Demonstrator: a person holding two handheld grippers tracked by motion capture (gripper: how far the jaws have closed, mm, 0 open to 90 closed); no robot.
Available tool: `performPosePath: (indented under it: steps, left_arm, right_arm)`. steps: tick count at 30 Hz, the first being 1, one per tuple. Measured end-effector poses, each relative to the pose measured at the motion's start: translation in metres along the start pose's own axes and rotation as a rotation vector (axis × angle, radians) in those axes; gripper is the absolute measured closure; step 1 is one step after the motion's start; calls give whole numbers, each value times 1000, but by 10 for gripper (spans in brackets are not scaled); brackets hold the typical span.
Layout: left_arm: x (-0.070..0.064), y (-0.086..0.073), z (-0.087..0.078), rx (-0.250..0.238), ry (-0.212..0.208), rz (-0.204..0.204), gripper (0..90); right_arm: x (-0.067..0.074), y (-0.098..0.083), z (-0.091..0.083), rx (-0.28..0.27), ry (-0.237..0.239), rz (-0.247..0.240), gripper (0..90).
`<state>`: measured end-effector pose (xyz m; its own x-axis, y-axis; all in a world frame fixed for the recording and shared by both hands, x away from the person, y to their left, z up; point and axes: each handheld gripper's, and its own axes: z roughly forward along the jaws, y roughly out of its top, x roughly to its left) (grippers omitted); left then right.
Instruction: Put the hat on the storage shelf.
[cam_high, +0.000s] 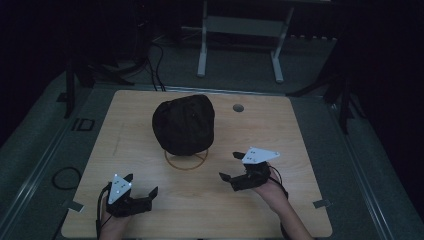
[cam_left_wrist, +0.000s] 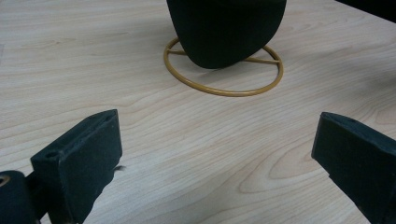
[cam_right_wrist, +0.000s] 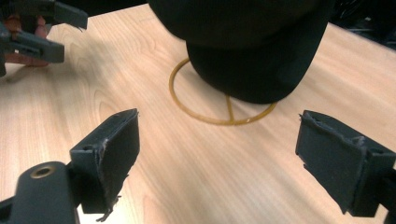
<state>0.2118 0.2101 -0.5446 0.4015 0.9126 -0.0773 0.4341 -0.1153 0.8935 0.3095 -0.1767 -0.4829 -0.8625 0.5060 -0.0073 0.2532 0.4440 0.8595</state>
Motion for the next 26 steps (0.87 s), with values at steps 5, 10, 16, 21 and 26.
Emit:
performPosePath:
  steps: [5, 10, 16, 21, 26]
  left_arm:
    - [0, 0, 0, 0, -1, 6, 24]
    - [-1, 0, 0, 0, 0, 5, 24]
    - [0, 0, 0, 1, 1, 6, 24]
    - [-1, 0, 0, 1, -2, 7, 24]
    - [-1, 0, 0, 4, -2, 10, 24]
  right_arm:
    - [-4, -22, -2, 1, -2, 26, 138]
    - [-11, -42, -8, 20, -14, 56, 140]
    - [-15, -58, -17, 47, -41, 71, 140]
    - [-20, -65, -28, 48, -75, 78, 140]
    - [-23, -72, -31, 54, -86, 90, 144]
